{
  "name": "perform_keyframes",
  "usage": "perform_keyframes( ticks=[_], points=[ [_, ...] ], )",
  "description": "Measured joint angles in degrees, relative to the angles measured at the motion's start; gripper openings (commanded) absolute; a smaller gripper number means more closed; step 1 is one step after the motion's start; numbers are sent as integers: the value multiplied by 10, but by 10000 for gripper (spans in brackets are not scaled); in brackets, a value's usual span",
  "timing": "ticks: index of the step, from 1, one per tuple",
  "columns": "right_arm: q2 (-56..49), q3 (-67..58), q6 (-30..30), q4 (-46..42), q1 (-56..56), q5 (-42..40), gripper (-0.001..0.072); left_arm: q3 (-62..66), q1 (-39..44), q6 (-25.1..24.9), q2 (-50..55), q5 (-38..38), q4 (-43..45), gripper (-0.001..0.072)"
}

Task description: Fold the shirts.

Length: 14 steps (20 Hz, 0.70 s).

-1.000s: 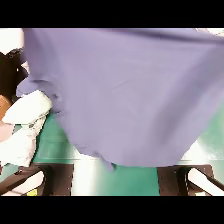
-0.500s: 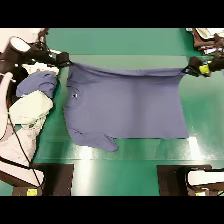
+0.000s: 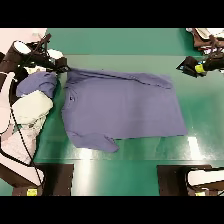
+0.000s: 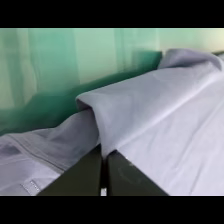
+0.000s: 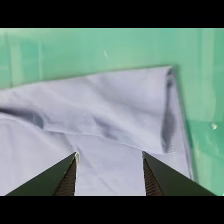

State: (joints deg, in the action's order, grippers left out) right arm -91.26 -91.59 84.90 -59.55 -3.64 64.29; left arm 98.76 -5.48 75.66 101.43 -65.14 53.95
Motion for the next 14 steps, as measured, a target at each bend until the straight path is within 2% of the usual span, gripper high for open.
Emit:
perform_keyframes(
  ticks=[1, 2, 3, 4, 7, 9, 14],
  points=[
    [10, -1, 0, 0, -1, 0, 449, 2, -2, 2, 2, -6, 2, 37],
    [19, -1, 0, 0, -2, 3, 450, 4, -2, 3, 3, -5, 3, 93],
    [26, -2, 0, 0, -3, 9, 449, 5, 2, 3, 4, 0, 6, 651],
    [34, -2, 0, 0, -3, 15, 449, 6, 7, 3, 6, 9, 8, 720],
    [52, -2, 0, -2, -4, 38, 449, 7, 21, 11, 10, 38, 14, 717],
    [65, -2, 0, -4, -8, 54, 426, 9, 21, 14, 10, 42, 22, 496],
    [132, 46, -22, -7, -35, 96, 425, -5, -28, 18, 3, -86, 77, 497]
  ],
)
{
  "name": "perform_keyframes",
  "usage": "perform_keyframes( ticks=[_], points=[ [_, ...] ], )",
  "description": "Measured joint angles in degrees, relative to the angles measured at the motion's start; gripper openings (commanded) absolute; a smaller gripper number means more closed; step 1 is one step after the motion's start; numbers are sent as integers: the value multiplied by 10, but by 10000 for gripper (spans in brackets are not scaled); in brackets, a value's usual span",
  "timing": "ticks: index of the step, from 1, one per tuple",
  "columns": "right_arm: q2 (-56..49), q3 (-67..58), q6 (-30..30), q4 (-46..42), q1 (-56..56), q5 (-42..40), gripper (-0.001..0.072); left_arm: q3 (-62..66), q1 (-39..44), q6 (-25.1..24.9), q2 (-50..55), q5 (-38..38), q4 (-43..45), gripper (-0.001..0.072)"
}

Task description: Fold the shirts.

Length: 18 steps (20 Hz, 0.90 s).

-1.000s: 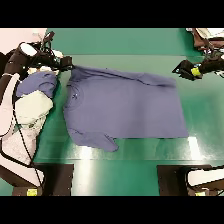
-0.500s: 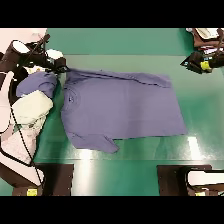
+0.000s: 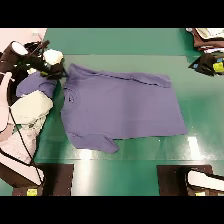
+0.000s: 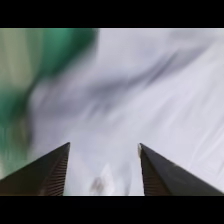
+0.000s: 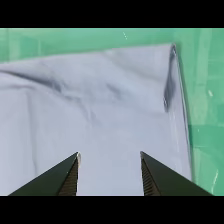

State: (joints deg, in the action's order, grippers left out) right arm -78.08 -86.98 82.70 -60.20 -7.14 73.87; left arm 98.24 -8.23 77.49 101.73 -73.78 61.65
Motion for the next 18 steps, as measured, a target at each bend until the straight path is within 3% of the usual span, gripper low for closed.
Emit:
perform_keyframes(
  ticks=[4, 9, 13, 18],
  points=[
    [90, 110, -12, 1, -34, 9, 425, -131, -51, 2, -87, -49, 28, 497],
    [182, 219, -17, 4, -59, -3, 426, -391, -65, 2, -276, -20, 30, 497],
    [217, 251, -19, 6, -61, -14, 426, -567, -67, 2, -402, -5, 0, 497],
    [229, 258, -19, 7, -62, -16, 426, -710, -67, -8, -457, 14, -53, 497]
  ],
)
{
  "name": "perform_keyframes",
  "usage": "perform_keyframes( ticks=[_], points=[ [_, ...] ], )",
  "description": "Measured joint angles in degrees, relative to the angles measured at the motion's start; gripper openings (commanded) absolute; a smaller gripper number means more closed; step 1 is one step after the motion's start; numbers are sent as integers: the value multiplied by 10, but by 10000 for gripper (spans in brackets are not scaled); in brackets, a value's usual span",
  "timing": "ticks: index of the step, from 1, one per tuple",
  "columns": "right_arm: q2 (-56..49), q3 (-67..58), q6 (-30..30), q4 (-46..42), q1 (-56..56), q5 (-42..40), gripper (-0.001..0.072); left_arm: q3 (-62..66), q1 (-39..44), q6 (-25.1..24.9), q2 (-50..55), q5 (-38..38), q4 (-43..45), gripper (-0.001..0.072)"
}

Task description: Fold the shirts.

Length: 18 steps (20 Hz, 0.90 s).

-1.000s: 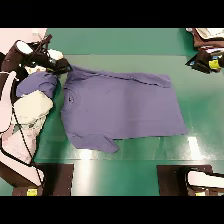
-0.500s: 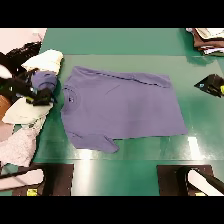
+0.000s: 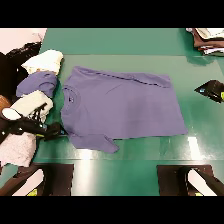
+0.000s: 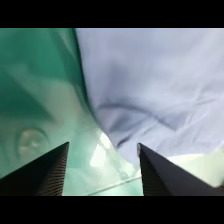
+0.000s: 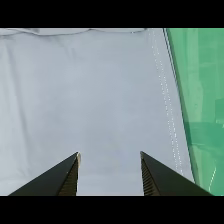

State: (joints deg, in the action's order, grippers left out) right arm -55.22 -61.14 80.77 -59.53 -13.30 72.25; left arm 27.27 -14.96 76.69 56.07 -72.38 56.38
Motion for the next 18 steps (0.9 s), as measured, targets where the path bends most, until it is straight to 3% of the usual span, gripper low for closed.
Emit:
perform_keyframes(
  ticks=[6, 7, 8, 9, 15, 18],
  points=[
    [3, 2, 0, 0, 0, 2, 426, -57, 0, -26, -12, 38, -76, 494],
    [3, 2, 0, 0, 0, 3, 426, -60, 0, -31, -13, 50, -88, 347],
    [3, 2, 0, 0, 0, 6, 425, -62, 0, -36, -13, 68, -94, 147],
    [3, 2, 0, 0, 0, 9, 426, -64, 0, -42, -13, 84, -94, 28],
    [3, 19, -1, -55, -24, 70, 427, -45, 0, -80, -13, 99, -133, 22],
    [2, 83, -1, -86, -79, 104, 506, 4, 0, -90, -13, 93, -124, 23]
  ],
)
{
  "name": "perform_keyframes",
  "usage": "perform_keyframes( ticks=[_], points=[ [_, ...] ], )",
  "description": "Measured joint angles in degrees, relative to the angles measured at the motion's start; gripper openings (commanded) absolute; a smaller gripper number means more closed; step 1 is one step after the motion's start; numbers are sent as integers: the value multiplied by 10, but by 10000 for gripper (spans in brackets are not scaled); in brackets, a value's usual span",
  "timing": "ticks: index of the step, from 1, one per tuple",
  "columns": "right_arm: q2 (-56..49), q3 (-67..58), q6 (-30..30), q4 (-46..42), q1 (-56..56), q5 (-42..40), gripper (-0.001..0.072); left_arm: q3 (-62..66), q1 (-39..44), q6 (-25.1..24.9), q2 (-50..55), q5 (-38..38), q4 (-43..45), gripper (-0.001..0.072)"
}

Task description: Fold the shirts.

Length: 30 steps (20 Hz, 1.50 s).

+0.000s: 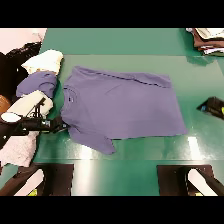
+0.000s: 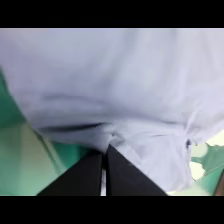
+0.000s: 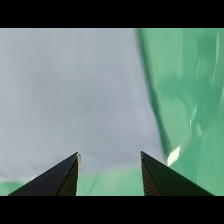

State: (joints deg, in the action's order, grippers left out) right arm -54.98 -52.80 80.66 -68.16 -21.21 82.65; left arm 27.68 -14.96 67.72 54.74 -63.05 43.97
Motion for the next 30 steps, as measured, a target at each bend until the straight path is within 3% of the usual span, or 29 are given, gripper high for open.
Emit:
perform_keyframes(
  ticks=[4, 9, 12, 14, 15, 22, 25, 30],
  points=[
    [-26, 112, -25, 3, -78, 11, 501, 51, 0, -4, 0, -6, 6, 24],
    [-74, 190, -47, 50, -94, -48, 500, 69, 0, -6, 0, -9, 9, 23],
    [-102, 202, -49, 72, -64, -64, 337, 72, 0, -6, 0, -10, 10, 23],
    [-115, 206, -51, 73, -36, -86, 94, 73, 0, -6, 0, -10, 10, 23],
    [-118, 207, -52, 75, -22, -97, 14, 73, 0, -6, 0, -10, 10, 23],
    [-49, 138, -53, 65, 57, -141, 13, 131, 0, 7, -14, -24, 19, 21],
    [4, 16, -49, 69, 88, -137, 13, 249, 0, 30, -37, -36, 35, 22],
    [61, -251, -38, 71, 110, -134, 13, 555, 0, 46, -56, -63, 48, 22]
  ],
)
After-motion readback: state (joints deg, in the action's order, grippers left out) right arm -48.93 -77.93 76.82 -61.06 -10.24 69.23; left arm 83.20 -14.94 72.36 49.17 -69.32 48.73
